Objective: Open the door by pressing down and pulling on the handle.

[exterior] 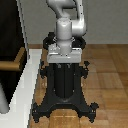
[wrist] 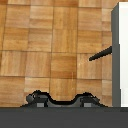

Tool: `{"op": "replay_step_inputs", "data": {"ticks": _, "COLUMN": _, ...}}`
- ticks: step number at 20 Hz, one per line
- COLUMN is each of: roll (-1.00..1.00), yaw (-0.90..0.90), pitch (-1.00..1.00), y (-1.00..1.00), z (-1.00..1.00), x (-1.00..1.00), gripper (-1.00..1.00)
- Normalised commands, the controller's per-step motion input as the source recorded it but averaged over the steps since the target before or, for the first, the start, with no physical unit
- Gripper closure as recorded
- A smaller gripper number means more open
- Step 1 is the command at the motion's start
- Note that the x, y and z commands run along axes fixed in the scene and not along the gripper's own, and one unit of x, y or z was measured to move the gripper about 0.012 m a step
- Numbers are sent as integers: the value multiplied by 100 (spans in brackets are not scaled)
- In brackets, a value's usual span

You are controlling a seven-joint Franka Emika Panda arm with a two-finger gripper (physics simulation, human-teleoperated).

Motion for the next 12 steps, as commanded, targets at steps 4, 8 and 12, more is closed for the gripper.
{"op": "replay_step_inputs", "data": {"ticks": 4, "roll": 0, "yaw": 0, "pitch": 0, "y": 0, "z": 0, "x": 0, "gripper": -100}}
{"op": "replay_step_inputs", "data": {"ticks": 8, "roll": 0, "yaw": 0, "pitch": 0, "y": 0, "z": 0, "x": 0, "gripper": -100}}
{"op": "replay_step_inputs", "data": {"ticks": 12, "roll": 0, "yaw": 0, "pitch": 0, "y": 0, "z": 25, "x": 0, "gripper": -100}}
